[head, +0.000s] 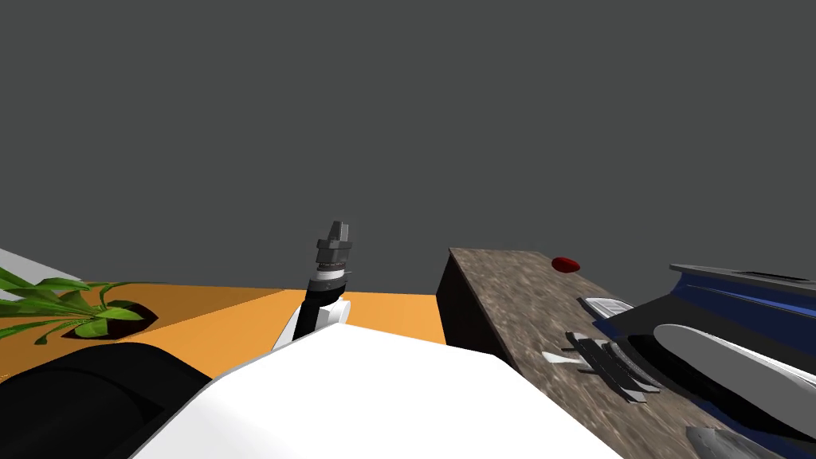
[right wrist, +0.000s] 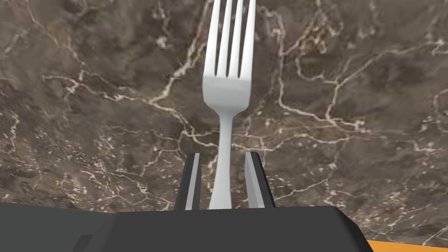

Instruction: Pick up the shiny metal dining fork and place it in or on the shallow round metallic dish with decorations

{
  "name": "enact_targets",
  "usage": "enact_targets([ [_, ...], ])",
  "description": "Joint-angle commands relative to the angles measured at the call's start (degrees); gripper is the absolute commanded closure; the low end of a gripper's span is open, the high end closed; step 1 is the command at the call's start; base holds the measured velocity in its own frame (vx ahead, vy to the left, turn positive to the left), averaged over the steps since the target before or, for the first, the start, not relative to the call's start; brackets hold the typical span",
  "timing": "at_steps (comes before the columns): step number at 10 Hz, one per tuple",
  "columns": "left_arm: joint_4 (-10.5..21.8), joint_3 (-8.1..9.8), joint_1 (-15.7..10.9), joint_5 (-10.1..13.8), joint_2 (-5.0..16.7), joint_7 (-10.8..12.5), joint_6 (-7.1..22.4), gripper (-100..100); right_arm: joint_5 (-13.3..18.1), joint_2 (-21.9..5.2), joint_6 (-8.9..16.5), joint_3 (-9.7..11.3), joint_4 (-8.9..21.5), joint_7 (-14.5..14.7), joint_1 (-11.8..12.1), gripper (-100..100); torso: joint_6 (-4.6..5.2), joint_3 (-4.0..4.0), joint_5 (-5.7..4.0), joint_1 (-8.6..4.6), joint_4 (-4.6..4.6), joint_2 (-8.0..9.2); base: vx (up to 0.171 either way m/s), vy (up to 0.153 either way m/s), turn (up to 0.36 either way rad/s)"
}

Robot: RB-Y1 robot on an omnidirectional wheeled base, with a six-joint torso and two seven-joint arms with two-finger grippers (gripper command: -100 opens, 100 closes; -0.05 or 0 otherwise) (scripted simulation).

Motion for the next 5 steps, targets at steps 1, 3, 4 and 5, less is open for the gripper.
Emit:
enact_targets([
  [1,0.0,0.0,0.0,0.0,0.0,0.0,0.0,0,-0.91,-0.36,-0.8,-0.6,2.66,2.17,0.23,100,0.0,0.0,0.0,0.0,0.0,0.0,-0.03,-0.03,0.056],
  [3,0.0,0.0,0.0,0.0,0.0,0.0,0.0,0,-2.1,-0.9,-1.88,-1.27,6.01,4.7,0.33,100,0.0,0.02,0.0,0.0,0.01,0.04,-0.034,-0.033,0.064],
  [4,0.0,0.0,0.0,0.0,0.0,0.0,0.0,0,-2.73,-1.17,-2.44,-1.58,7.75,6.0,0.38,100,0.01,0.04,0.01,-0.01,0.02,0.06,-0.035,-0.046,0.053],
  [5,0.0,0.0,0.0,0.0,0.0,0.0,0.0,0,-3.37,-1.43,-3.0,-1.9,9.37,7.32,0.43,100,0.01,0.04,0.0,-0.03,0.02,0.06,-0.032,-0.045,0.063],
])
